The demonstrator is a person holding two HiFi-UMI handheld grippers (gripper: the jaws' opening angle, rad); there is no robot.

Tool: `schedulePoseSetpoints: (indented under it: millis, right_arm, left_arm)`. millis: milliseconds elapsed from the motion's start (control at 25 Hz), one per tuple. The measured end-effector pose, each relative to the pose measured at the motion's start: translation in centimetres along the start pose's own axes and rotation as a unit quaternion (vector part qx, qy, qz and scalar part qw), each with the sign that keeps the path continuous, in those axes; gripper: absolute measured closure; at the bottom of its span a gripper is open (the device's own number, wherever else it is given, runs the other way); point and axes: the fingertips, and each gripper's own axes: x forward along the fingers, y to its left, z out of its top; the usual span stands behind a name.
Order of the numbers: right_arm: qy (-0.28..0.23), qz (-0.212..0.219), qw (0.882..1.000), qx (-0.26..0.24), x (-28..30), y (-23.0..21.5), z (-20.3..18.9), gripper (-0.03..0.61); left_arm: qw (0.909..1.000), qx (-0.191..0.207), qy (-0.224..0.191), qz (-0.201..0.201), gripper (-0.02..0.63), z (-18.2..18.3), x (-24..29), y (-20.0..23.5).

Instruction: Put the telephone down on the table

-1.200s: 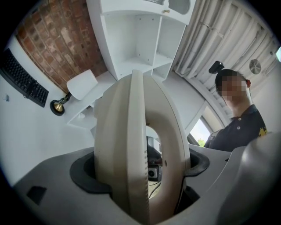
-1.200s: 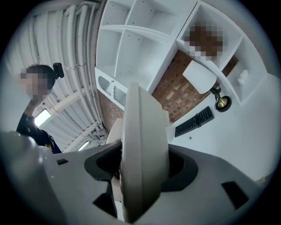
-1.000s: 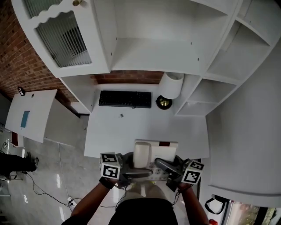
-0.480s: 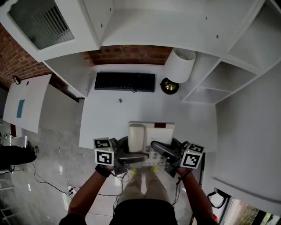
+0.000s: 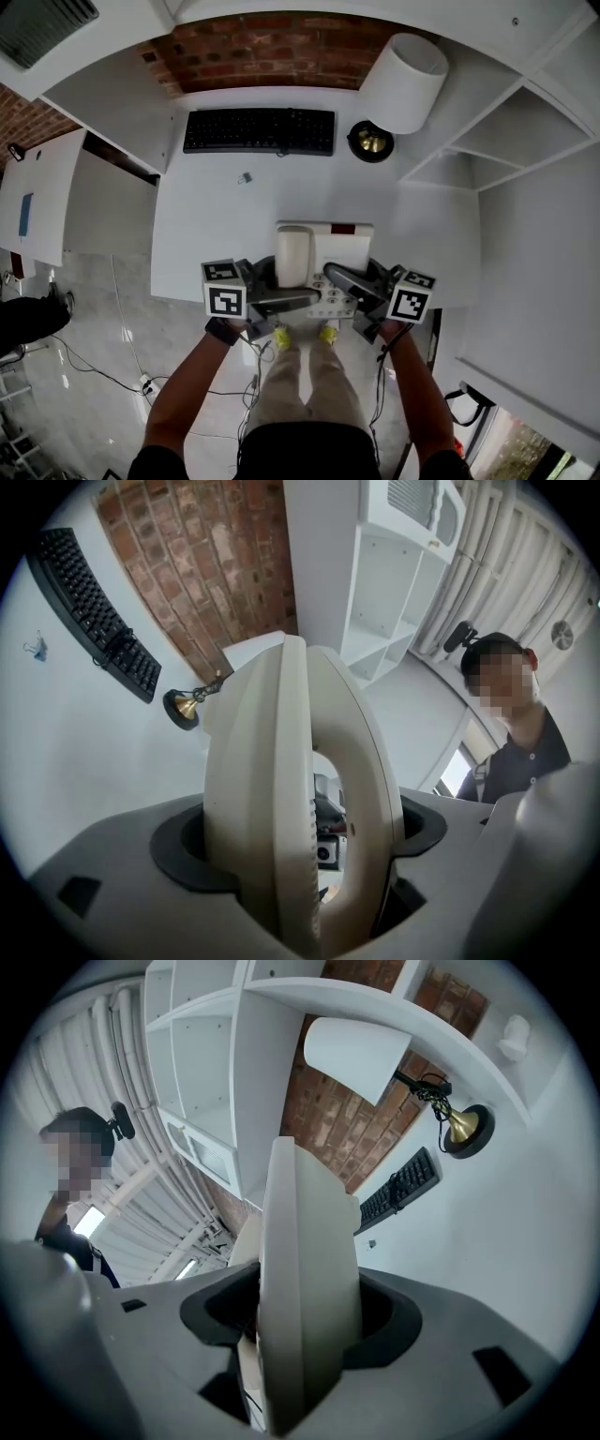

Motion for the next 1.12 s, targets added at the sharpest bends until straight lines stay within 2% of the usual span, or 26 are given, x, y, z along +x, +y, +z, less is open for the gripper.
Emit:
schedulePoseSetpoints:
  millis: [240, 600, 840, 1120]
  right_arm:
    - [-0.012, 0.002, 1.0, -0.003, 0.3, -4.4, -0.6, 0.331]
    - [0.018, -0.03, 0.999, 0.029, 1.1, -10.4, -2.6, 0.33]
    - [0.024, -0.041, 0.998, 0.04, 1.3, -12.1, -3.0, 0.327]
    - [0.024, -0.039, 0.998, 0.032, 1.6, -13.2, -3.1, 0.324]
  left_arm:
    - [0.9998, 0.015, 0.013, 0.009, 0.149, -1.0, 0.9, 4.5]
    - [0.999, -0.041, 0.004, 0.015, 0.149, -2.7, 1.1, 10.0]
    - [0.9978, -0.062, 0.013, 0.017, 0.15, -3.3, 1.6, 11.6]
    - [0.9973, -0.064, 0.033, 0.015, 0.149, -4.0, 1.9, 12.7]
